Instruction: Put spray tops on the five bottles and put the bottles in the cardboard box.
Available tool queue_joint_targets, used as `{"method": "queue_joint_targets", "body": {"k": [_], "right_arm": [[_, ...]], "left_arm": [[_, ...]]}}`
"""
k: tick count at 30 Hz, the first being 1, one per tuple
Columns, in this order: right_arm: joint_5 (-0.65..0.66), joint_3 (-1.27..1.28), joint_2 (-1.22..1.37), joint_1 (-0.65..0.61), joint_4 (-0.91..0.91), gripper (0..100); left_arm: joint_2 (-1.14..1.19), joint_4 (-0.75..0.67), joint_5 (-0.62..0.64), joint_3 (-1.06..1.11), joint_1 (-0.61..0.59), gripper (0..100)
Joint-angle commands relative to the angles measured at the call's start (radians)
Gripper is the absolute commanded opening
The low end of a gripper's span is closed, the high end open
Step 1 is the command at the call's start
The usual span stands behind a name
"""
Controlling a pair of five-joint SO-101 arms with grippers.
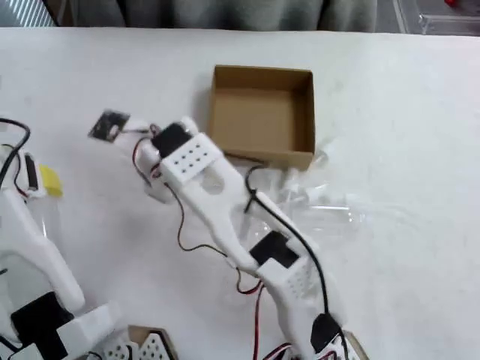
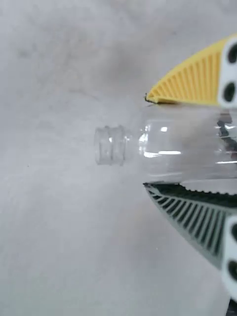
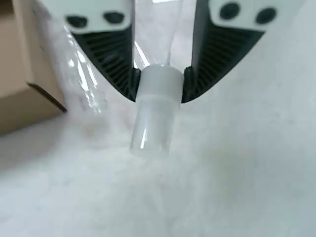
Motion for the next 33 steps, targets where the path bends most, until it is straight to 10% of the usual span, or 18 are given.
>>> {"method": "queue_joint_targets", "body": {"k": [1,19,33], "right_arm": [[-0.038,-0.169,-0.165,0.070,0.173,1.5],[-0.083,0.442,-1.104,0.481,0.173,1.8],[-0.091,0.885,-1.394,0.704,-0.177,1.6]], "left_arm": [[-0.012,0.006,0.002,-0.055,0.108,2],[-0.331,-0.003,0.178,-0.029,0.685,3],[-0.699,-0.470,0.180,0.554,0.750,3]]}}
